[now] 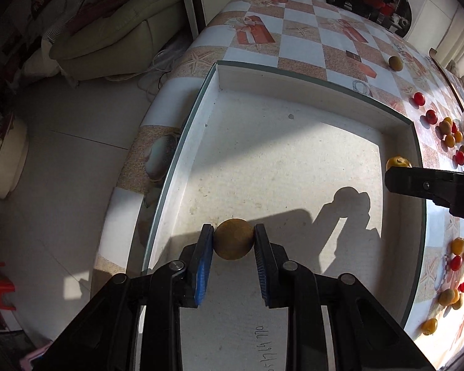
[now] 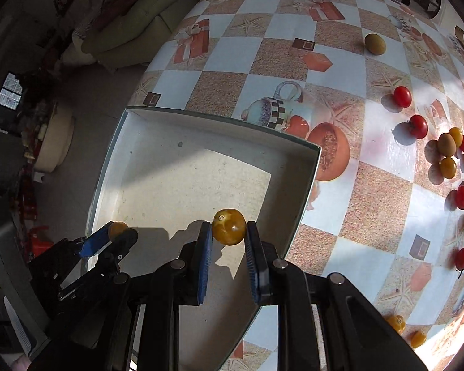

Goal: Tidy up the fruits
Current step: 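Open the left tool to drop the tan fruit while the right tool drops its tomato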

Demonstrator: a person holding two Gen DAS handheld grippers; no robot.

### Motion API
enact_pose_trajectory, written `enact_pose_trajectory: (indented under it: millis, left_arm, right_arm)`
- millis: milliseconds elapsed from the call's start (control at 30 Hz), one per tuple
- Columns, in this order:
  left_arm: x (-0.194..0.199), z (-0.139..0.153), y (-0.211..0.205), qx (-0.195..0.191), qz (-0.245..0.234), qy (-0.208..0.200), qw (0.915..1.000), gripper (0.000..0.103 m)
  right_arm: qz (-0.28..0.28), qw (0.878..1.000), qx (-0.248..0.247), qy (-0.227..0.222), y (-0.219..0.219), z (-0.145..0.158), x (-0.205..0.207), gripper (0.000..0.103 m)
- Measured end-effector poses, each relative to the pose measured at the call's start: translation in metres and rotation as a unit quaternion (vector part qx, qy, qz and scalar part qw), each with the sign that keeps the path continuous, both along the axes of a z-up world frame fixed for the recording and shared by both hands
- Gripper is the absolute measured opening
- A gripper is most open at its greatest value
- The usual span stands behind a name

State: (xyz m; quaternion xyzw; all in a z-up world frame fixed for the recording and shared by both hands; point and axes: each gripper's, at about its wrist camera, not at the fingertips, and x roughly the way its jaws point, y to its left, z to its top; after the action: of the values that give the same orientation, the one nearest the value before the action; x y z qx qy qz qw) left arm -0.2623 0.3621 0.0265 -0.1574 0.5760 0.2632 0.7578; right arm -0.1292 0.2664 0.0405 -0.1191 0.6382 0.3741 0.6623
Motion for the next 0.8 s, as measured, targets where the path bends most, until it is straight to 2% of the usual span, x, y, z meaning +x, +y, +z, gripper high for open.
enact_pose_trajectory:
  millis: [333, 367, 400, 433, 467, 533, 567, 600, 633, 700, 800]
  left_arm:
    - [0.006, -0.005, 0.0, 0.023, -0.028, 0.004, 0.9993, 0.03]
    - [0.006, -0.005, -0.001, 0.03, -0.027, 0.005, 0.9992, 0.035]
    - [0.006, -0.004, -0.001, 0.038, -0.025, 0.006, 0.9989, 0.066]
    - [0.005, -0.002, 0.0, 0.043, -0.025, -0.002, 0.9988, 0.084]
    - [0.004, 0.0, 0.0, 0.042, -0.027, -0.011, 0.9987, 0.084]
    - [0.005, 0.0, -0.002, 0.052, -0.034, -0.004, 0.9981, 0.084]
    - [0.006, -0.001, -0.002, 0.051, -0.037, 0.0, 0.998, 0.084]
    - [0.006, -0.001, -0.002, 0.047, -0.038, 0.001, 0.9982, 0.084]
    - [0.006, -0.001, -0.002, 0.042, -0.039, 0.001, 0.9984, 0.084]
    - [0.004, 0.0, -0.003, 0.04, -0.041, 0.0, 0.9984, 0.084]
    - [0.003, 0.002, -0.007, 0.041, -0.046, 0.002, 0.9981, 0.084]
  right_arm:
    - [0.003, 0.999, -0.036, -0.016, 0.018, -0.026, 0.001, 0.025]
    - [0.003, 0.999, -0.034, -0.021, 0.019, -0.026, 0.0, 0.025]
    - [0.005, 0.999, -0.036, -0.024, 0.02, -0.026, -0.001, 0.025]
    - [0.007, 0.999, -0.037, -0.028, 0.021, -0.027, -0.003, 0.025]
    - [0.009, 0.999, -0.037, -0.029, 0.021, -0.025, -0.005, 0.026]
    - [0.009, 0.999, -0.034, -0.024, 0.022, -0.026, -0.006, 0.028]
    - [0.008, 0.999, -0.032, -0.022, 0.023, -0.026, -0.005, 0.032]
    - [0.008, 0.999, -0.028, -0.018, 0.023, -0.026, -0.005, 0.043]
    - [0.008, 1.0, -0.024, -0.013, 0.023, -0.026, -0.005, 0.049]
    - [0.006, 1.0, -0.009, -0.01, 0.023, -0.021, -0.006, 0.071]
    - [-0.004, 1.0, 0.01, -0.018, 0.014, -0.002, -0.003, 0.08]
